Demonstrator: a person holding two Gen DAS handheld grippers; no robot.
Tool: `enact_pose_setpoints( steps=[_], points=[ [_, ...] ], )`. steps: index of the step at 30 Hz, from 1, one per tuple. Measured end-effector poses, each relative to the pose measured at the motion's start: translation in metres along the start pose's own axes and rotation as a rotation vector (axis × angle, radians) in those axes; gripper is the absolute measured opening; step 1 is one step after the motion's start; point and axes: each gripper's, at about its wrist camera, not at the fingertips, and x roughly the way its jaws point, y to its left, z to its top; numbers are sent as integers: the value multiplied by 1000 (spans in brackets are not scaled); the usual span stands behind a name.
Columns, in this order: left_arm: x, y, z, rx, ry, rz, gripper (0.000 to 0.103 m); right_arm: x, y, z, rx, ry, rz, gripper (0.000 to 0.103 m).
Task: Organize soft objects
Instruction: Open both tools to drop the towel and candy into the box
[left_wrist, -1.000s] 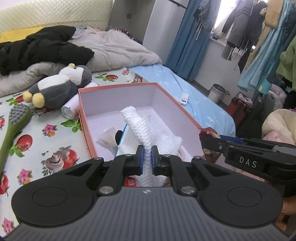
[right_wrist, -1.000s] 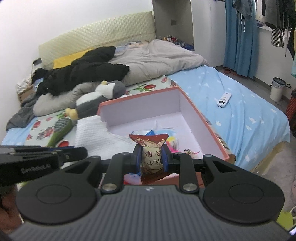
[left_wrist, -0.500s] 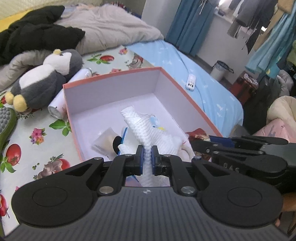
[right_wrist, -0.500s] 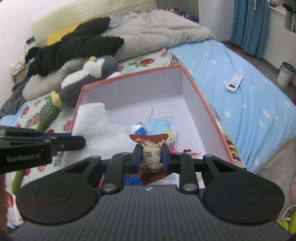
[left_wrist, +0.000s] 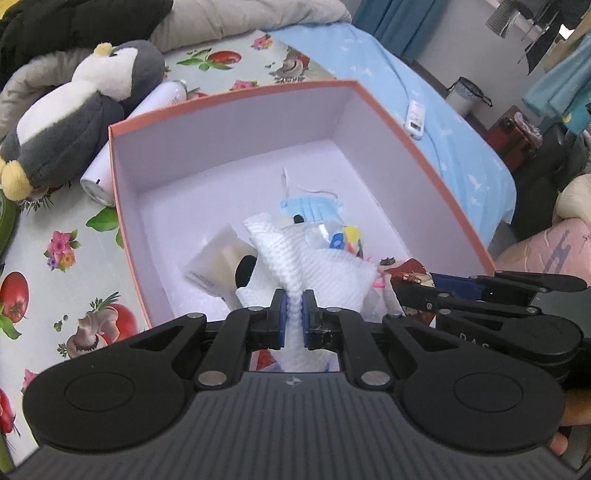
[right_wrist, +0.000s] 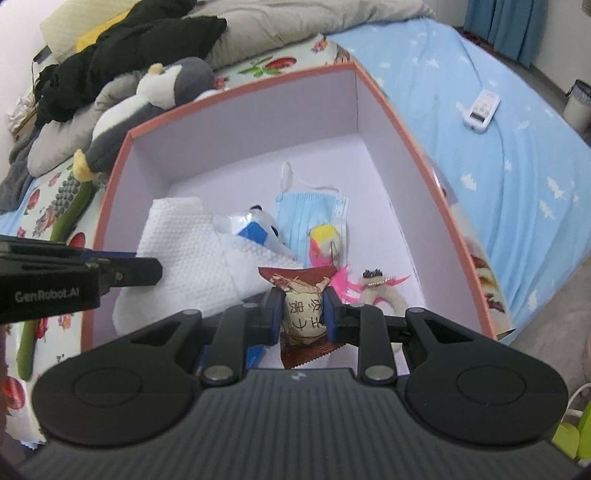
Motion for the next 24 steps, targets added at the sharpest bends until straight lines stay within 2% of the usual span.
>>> enact_pose_setpoints(
  steps=[7,8,9,11,12,13,17,20,24],
  points=[
    [14,-2,1,10,26,17,11,19,-7,0,16,39,-16,29],
    [16,-4,1,16,35,18,18,20,-8,0,16,43,-14,29],
    [16,-5,1,20,40,21,34,21,-8,0,15,46,-13,30],
    [16,-5,1,18,37,15,54,20,-8,1,13,46,-13,39],
    [15,-5,0,17,30,10,54,18,-9,1,17,42,-15,46],
    [13,-5,0,16,21,12,54,15,-10,2,25,35,-12,48],
    [1,-7,-3,36,-9,17,54,1,-10,4,37,2,3,48],
    [-17,-11,-5,64,-60,47,54,-19,-8,4,40,-47,10,48],
    [-49,-15,-13,74,-122,11,54,-48,-3,1,29,-120,46,48]
  ],
)
